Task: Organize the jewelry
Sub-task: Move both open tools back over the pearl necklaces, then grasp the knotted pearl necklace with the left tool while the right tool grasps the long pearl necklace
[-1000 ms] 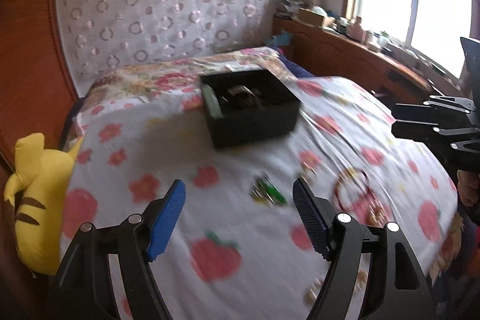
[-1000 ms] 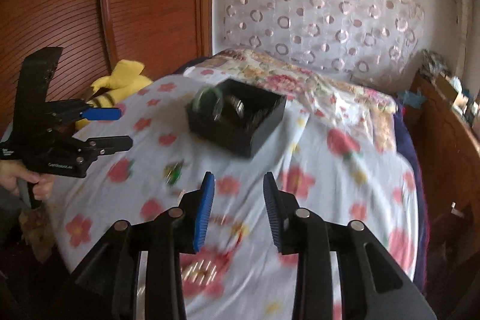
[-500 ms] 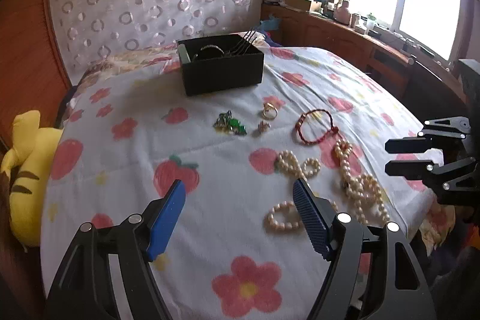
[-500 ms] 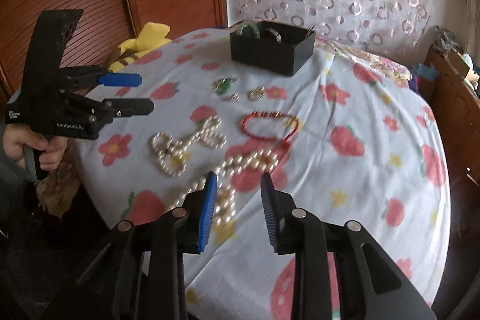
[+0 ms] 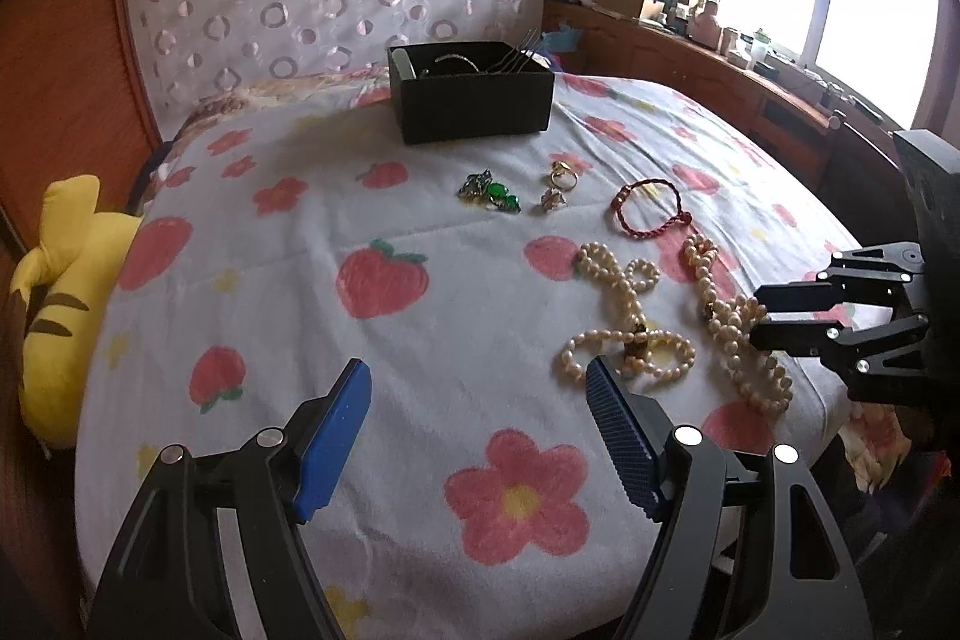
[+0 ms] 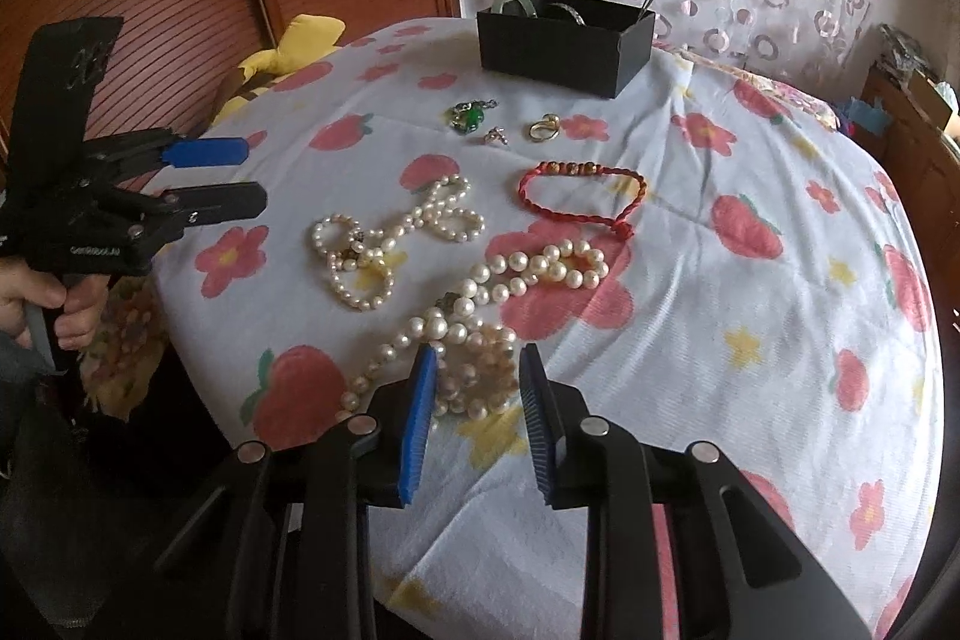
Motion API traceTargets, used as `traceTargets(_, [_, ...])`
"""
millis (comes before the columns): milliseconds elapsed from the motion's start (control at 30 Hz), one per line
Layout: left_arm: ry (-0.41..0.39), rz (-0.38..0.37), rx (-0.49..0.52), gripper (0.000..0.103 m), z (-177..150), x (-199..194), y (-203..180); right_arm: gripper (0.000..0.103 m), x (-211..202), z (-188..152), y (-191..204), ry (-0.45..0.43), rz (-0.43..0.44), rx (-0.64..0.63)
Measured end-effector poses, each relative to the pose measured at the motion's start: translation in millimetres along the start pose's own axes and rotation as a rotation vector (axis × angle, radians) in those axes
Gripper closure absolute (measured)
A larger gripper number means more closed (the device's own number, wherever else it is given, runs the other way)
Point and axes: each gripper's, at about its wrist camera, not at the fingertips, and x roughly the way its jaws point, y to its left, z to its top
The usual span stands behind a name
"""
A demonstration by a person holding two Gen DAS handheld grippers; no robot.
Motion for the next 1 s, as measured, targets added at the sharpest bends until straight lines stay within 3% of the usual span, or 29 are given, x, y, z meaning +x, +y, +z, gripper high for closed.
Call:
traceTargets(367, [-0.004,-0.019,-0.005,0.032,-3,1,-3,0.073,5,2,-3,0.031,0.021,0.017])
traceTargets(467, [0.000,-0.022,-0.005,0.032,-4,3,-5,0.082,3,2,-2,0.020,0.022,0.012])
traceTargets(500, [0.002,-0.023,-0.005,0.032,-5,4,-5,0.095,1,3,-2,0.010,0.021,0.009])
traceTargets(900, [0.024,-0.048,0.027,0.032,4,19,-15,0.095,-31,-1,-19,-0.057,-0.043,0.016])
traceTargets(967, [0.028,-0.053,0.039,0.036,6,22,-18,0.095,-40,0,-24,-0.073,-0.072,0.016])
traceTargets(1000, [0.034,-0.056,0.044,0.044,8,25,-19,0.095,-43,0,-27,-0.077,-0.085,0.015])
